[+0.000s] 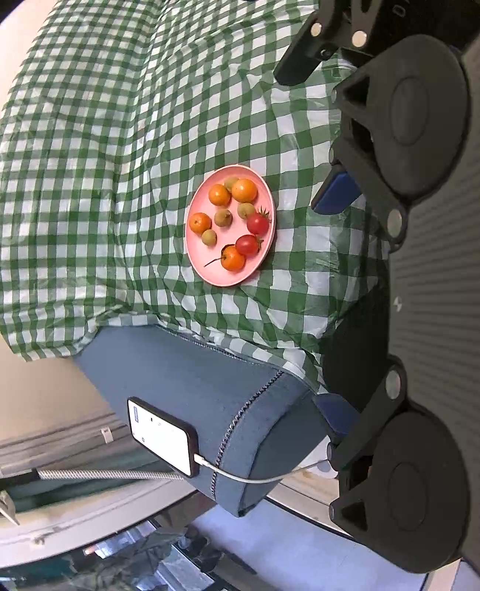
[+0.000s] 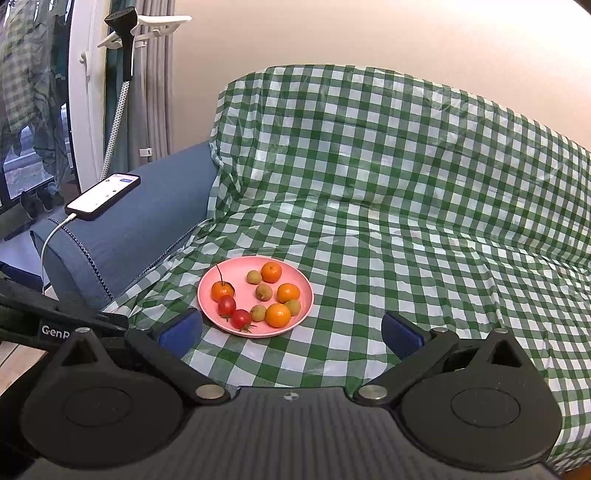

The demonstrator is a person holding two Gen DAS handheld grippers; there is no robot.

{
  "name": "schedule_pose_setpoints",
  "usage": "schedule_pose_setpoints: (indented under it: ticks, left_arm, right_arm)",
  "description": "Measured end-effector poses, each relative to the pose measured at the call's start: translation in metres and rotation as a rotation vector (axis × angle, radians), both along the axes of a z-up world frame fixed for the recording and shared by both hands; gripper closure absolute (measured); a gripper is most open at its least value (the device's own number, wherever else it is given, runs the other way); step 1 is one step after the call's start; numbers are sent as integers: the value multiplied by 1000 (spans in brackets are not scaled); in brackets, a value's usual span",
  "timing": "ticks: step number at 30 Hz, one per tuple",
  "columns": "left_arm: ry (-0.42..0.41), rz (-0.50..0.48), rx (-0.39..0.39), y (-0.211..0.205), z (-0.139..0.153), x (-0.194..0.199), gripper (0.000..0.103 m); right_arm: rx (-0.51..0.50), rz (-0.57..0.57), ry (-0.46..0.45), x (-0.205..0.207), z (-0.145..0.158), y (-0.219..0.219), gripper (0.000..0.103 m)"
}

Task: Organize fruits

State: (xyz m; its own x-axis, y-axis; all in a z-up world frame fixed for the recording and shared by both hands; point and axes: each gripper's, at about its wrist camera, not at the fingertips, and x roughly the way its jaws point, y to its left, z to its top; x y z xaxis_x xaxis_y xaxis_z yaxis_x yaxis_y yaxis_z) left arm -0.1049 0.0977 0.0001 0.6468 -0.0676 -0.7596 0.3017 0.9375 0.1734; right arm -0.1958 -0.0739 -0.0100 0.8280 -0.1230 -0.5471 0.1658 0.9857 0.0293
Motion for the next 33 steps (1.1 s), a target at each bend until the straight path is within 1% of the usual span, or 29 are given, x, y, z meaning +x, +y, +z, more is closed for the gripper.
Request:
schedule_pose_setpoints:
  ticks: [6, 16, 33]
  left_arm:
    - [-1, -5, 1, -1, 0, 0, 0]
    - [0, -4, 4, -1, -1, 0, 0]
    - [2, -4, 5, 0, -1, 0, 0]
  right_arm:
    - [1, 2, 0, 0, 0, -1, 1]
    - [9, -1, 13, -1, -8, 4, 1]
    - [10, 2, 13, 0, -5, 1, 1]
